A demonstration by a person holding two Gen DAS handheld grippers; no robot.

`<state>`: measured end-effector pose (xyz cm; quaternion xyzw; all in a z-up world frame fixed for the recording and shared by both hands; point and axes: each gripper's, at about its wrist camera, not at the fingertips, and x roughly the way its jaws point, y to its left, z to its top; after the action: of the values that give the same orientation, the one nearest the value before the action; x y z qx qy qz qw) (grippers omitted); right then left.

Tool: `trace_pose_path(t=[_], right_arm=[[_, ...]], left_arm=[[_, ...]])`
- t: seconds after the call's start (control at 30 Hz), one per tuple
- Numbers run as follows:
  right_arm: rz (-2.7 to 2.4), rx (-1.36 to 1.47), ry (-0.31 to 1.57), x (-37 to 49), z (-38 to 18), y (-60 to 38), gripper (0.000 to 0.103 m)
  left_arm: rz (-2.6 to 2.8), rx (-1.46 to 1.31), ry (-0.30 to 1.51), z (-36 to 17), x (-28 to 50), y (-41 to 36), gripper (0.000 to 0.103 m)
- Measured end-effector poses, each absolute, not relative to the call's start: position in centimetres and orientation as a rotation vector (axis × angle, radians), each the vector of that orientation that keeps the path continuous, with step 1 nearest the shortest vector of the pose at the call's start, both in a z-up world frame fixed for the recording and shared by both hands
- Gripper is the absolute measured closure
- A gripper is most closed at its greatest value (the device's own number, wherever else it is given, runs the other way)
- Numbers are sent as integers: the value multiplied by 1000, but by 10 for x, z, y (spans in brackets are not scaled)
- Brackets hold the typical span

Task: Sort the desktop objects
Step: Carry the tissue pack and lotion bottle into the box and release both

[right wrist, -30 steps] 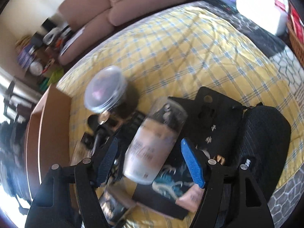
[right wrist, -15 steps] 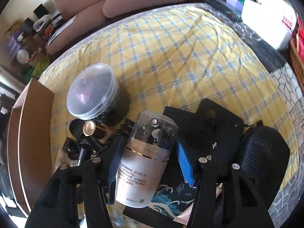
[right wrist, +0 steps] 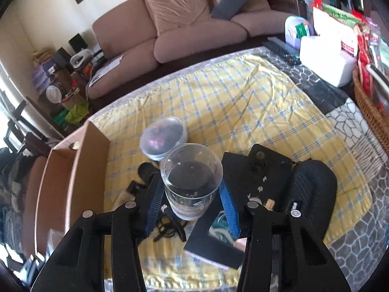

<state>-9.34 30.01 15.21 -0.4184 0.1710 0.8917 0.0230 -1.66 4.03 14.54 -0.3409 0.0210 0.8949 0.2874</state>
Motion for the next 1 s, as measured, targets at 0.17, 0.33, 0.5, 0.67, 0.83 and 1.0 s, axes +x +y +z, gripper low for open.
trace_pose_path(t=[0.17, 0.33, 0.5, 0.67, 0.83, 1.0], right_arm=[[2877, -1274, 464, -72, 194, 265, 56], [3022, -1313, 405, -56, 227, 207, 56], [3120, -1419, 428, -55, 226, 148, 56], [3121, -1583, 389, -67, 197, 98, 56], [3088, -1731, 337, -74, 168, 75, 56], [3035, -1859, 181, -79, 149, 53, 56]], left_arm=[[2463, -949, 20, 158, -24, -7, 51], [2535, -1042, -9, 152, -35, -53, 51], [2575, -1135, -21, 138, -42, -84, 51], [2595, -1214, 25, 118, -49, -91, 51], [2580, -1247, 22, 106, -54, -92, 51], [2548, -1278, 23, 94, -56, -87, 51]])
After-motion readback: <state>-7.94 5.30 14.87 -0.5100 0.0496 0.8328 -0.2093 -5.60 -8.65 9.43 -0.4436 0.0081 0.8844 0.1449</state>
